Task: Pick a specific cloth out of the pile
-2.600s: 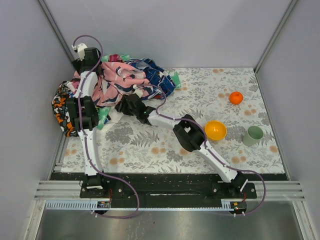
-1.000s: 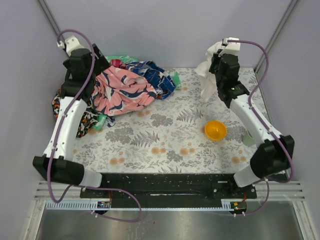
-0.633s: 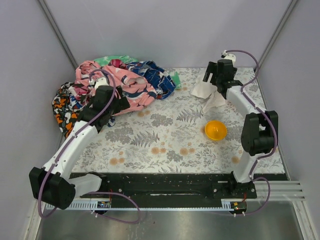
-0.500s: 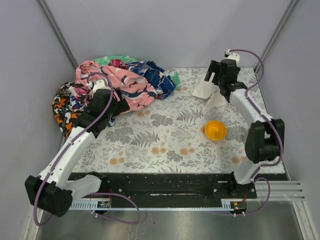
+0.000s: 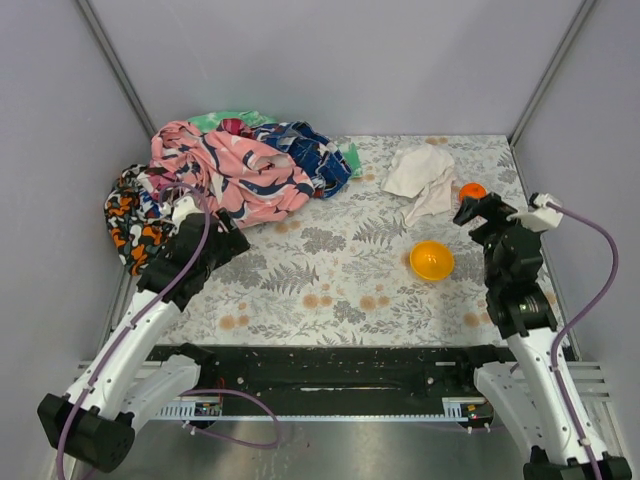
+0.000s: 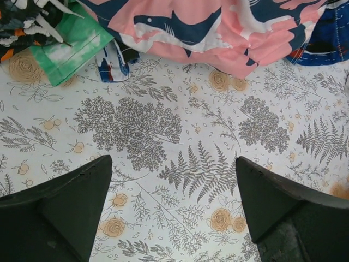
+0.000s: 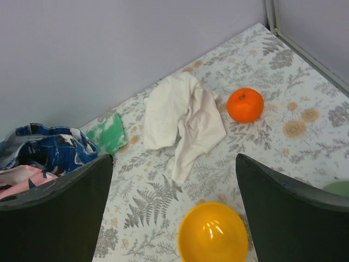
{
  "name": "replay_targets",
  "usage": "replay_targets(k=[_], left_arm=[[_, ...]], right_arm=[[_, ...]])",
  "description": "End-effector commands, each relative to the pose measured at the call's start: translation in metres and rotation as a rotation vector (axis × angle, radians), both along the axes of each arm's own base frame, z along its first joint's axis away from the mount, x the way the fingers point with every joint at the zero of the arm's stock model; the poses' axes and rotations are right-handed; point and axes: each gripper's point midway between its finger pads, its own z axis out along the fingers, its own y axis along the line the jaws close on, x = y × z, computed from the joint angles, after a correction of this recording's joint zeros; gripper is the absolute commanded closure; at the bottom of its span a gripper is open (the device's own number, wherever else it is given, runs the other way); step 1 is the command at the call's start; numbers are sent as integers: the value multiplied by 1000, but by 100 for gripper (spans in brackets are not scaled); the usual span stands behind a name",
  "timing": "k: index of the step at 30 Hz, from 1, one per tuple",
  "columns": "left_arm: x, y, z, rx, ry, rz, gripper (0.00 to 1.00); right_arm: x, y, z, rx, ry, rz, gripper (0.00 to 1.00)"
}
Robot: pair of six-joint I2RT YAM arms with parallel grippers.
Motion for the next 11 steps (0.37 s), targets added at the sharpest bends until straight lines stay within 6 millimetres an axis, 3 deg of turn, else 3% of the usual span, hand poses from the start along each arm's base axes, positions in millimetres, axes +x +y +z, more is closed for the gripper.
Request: replay_targets(k=[1,11], left_arm=[[-8,7,1,-15,-14,51,1],[-16,14,-3,-24,-34,76,1]], right_arm=[[-25,-14,-19,32,29,-72,1],[-36,-19,-14,11,-4,-84,1]])
